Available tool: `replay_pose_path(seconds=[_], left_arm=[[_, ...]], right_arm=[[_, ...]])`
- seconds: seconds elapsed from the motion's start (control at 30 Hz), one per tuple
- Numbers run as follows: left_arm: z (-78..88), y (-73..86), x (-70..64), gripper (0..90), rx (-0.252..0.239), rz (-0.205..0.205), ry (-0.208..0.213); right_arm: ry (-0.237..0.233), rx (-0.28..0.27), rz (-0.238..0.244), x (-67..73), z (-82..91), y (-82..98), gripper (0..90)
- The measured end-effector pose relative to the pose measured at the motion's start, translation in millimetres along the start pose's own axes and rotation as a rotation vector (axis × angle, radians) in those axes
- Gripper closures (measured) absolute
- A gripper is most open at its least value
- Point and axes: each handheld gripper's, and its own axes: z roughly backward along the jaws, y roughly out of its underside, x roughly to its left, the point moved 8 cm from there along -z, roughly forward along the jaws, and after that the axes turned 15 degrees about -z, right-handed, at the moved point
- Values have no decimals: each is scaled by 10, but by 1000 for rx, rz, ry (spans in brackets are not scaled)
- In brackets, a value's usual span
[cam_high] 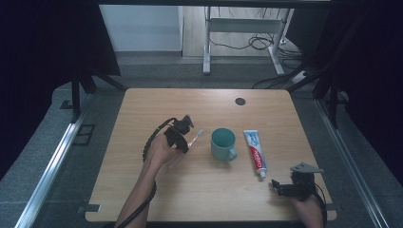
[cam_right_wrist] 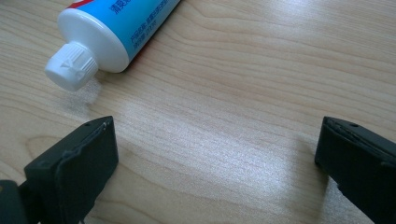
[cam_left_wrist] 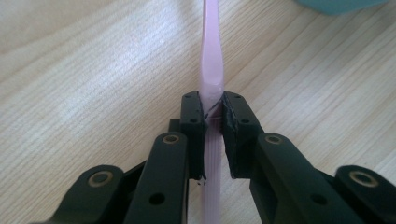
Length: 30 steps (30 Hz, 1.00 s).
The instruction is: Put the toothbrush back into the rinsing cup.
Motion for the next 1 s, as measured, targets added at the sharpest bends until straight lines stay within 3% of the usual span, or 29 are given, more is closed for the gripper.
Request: replay_pose_path(seconds=[0.73, 1.0], left_arm=[[327, -43, -143, 793, -204, -75, -31], [489, -114, -236, 793, -284, -120, -61]], right_arm=[[0, 0, -1, 1, 0, 0, 0], [0, -1, -3, 2, -1, -1, 0]])
